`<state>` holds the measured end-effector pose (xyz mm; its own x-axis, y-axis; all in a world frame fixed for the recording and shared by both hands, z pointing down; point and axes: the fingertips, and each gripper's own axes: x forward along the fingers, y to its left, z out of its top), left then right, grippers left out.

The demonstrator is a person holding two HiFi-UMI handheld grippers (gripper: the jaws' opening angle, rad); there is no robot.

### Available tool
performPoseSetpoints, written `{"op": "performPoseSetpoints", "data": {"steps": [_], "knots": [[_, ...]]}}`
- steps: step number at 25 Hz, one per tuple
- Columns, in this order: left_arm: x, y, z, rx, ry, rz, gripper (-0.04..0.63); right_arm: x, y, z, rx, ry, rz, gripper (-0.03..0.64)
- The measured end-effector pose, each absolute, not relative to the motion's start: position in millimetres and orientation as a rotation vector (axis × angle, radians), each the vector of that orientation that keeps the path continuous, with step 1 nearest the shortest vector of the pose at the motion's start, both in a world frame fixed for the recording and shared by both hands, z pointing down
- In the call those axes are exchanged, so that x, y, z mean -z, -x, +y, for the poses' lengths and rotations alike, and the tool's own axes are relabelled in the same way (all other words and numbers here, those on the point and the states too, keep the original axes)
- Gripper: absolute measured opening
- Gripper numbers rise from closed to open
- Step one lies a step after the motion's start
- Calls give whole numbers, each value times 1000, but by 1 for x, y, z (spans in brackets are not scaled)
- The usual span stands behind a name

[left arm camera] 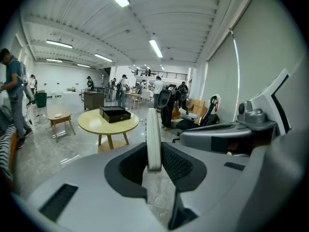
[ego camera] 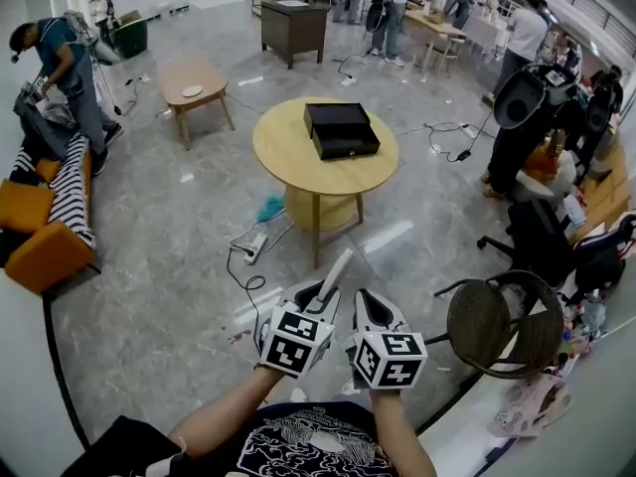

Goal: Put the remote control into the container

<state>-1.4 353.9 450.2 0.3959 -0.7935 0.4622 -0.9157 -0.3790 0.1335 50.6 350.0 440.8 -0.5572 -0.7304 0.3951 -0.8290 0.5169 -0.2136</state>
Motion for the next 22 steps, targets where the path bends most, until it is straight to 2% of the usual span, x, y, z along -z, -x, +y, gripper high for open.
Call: {"op": "performPoseSetpoints", "data": {"steps": [22], "knots": [[-462,3,246,-434,-2249,-1525,100,-456,-43,246,-442,-1096,-2594,23]]}}
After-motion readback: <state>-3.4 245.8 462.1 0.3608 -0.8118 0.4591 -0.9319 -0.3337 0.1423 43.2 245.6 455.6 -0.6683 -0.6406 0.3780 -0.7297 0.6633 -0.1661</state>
